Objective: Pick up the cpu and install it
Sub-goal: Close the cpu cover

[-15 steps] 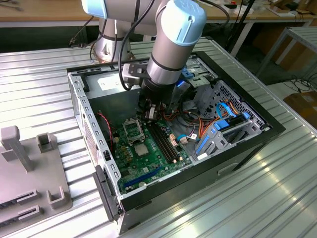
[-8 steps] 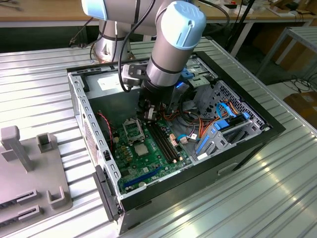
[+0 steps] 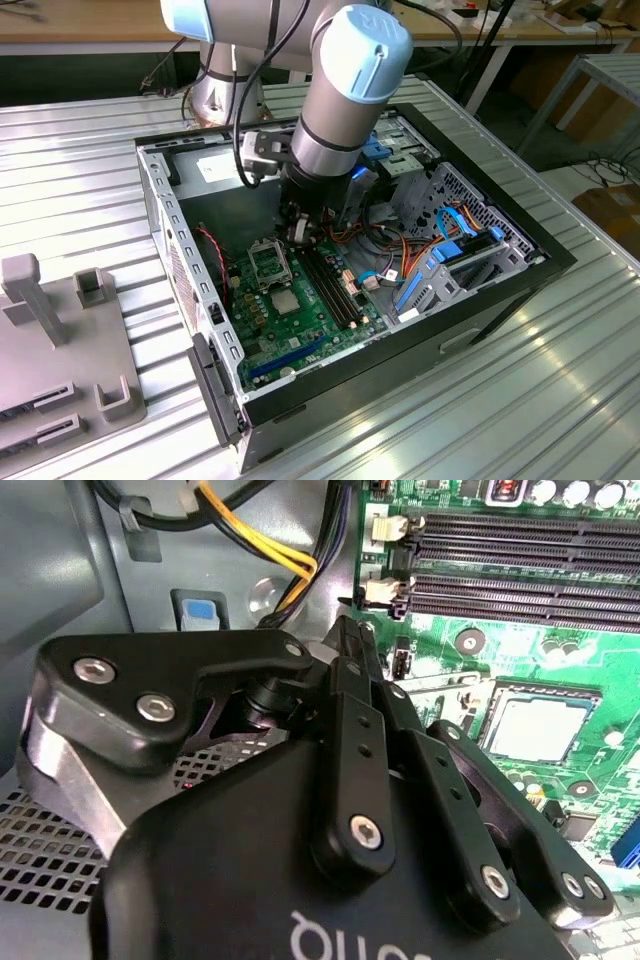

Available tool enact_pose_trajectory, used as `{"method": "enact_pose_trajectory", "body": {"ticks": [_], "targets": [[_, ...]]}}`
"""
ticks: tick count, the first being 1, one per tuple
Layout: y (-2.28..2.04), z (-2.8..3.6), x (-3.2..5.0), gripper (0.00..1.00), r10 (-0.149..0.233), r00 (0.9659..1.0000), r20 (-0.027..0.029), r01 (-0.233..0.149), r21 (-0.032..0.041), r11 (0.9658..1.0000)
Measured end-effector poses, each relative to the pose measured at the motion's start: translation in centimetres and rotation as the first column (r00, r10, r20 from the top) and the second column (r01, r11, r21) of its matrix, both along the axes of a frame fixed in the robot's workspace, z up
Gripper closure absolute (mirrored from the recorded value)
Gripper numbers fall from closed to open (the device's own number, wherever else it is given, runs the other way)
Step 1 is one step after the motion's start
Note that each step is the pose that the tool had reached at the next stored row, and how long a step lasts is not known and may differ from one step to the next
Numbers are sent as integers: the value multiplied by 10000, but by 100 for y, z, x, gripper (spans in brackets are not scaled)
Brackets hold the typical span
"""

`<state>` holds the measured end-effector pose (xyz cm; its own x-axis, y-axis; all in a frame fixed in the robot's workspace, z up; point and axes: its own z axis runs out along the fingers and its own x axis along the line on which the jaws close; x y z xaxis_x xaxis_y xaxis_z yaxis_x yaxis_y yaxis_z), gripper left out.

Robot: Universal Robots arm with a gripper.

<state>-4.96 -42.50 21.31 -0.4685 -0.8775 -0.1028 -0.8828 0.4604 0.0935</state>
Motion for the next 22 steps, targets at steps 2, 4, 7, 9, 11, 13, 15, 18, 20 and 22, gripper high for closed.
{"method": "enact_pose_trajectory", "body": {"ticks": [2, 4, 7, 9, 11, 13, 15, 18, 20, 22], "targets": [[-4, 0, -2, 89, -2, 10000, 0, 2, 0, 10000], [-7, 0, -2, 89, -3, 10000, -1, 3, -26, 10000], [-10, 1, -1, 89, 1, 10000, 0, -1, -70, 10000], [-9, 8, -1, 89, 2, 10000, 1, -2, -85, 10000], [-10, 12, -1, 89, 1, 10000, 0, -1, -94, 10000], [-9, 22, -1, 89, 1, 10000, 1, -1, -111, 9999], [-10, 31, -2, 89, 1, 10000, -1, -1, -168, 9999], [-10, 52, -1, 89, 1, 10000, -3, -1, -285, 9996], [-10, 72, -1, 89, 1, 10000, -3, -1, -345, 9994], [-10, 99, -1, 89, 1, 10000, -3, -1, -387, 9993]]}}
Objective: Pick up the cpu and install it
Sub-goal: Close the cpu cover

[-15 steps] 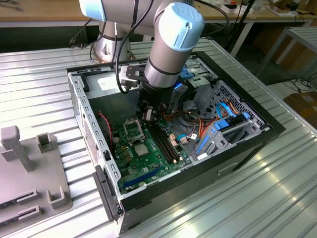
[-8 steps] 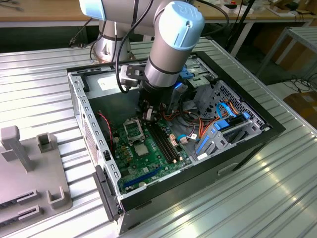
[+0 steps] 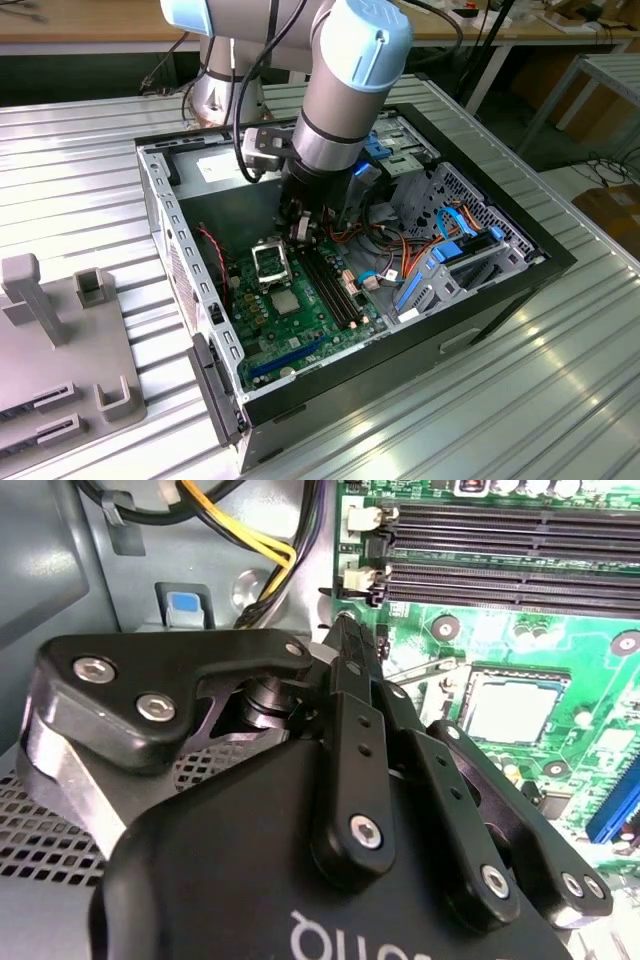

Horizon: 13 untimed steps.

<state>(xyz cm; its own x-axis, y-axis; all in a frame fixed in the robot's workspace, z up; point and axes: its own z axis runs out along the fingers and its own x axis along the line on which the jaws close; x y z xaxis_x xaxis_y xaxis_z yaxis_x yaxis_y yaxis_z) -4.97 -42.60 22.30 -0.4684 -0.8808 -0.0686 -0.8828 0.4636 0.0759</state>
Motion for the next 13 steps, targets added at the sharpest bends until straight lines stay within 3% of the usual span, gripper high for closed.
{"method": "enact_pose_trajectory", "body": {"ticks": [2, 9, 11, 13], "targets": [[1, 21, -1, 89, -2, 10000, 1, 2, -72, 10000], [1, 97, 0, 89, 0, 10000, 0, 0, -463, 9989], [0, 126, 0, 89, 1, 10000, 0, -1, -615, 9981], [1, 147, 0, 89, 1, 10000, 0, -1, -691, 9976]]}}
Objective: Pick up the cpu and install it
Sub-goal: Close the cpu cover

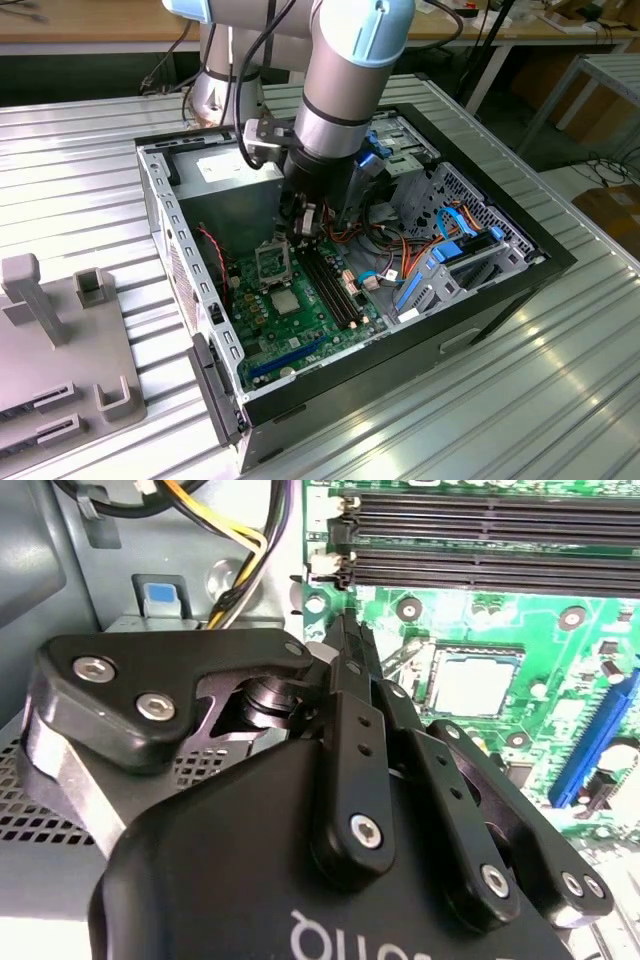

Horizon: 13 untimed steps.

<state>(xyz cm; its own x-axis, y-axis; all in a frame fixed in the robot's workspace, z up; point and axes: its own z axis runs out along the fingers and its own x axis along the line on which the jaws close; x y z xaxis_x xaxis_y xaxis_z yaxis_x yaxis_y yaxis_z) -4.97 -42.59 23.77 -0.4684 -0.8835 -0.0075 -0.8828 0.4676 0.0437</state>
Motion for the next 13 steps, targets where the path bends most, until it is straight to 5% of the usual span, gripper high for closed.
{"method": "enact_pose_trajectory", "body": {"ticks": [6, 8, 13], "targets": [[-1, 30, -1, 89, 0, 10000, 0, 0, -116, 9999], [0, 32, -4, 89, 23, 10000, 0, -23, -245, 9997], [0, 32, -6, 89, 47, 10000, 0, -47, -245, 9997]]}}
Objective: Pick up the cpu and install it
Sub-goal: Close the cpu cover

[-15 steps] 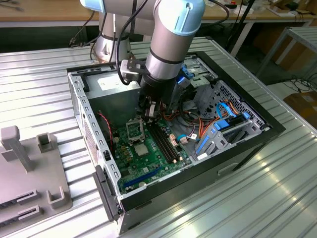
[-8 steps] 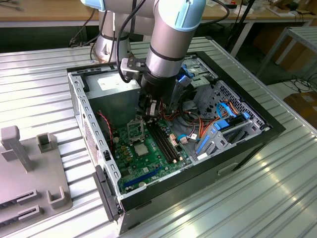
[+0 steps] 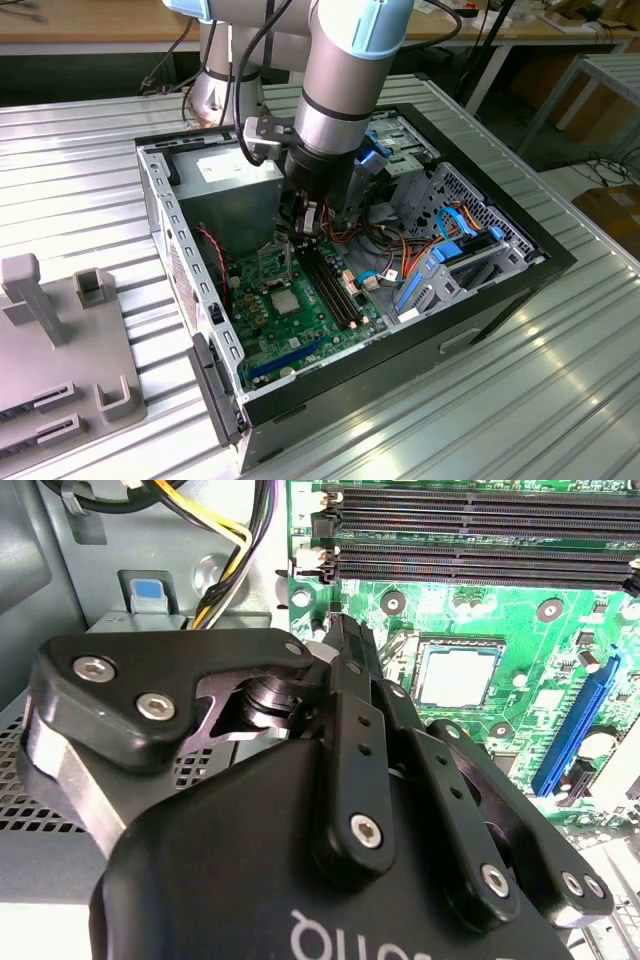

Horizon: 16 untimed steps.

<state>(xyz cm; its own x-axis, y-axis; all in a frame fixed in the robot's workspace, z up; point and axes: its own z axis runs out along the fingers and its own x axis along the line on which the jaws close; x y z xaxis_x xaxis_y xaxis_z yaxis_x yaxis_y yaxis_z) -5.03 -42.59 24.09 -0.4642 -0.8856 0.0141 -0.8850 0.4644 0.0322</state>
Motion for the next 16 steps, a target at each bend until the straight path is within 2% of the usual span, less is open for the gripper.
{"method": "enact_pose_trajectory", "body": {"ticks": [11, 16], "targets": [[0, 45, -1, 89, 114, 9999, -1, -114, -5, 9999], [0, 96, -2, 89, 142, 9999, 0, -142, -2, 9999]]}}
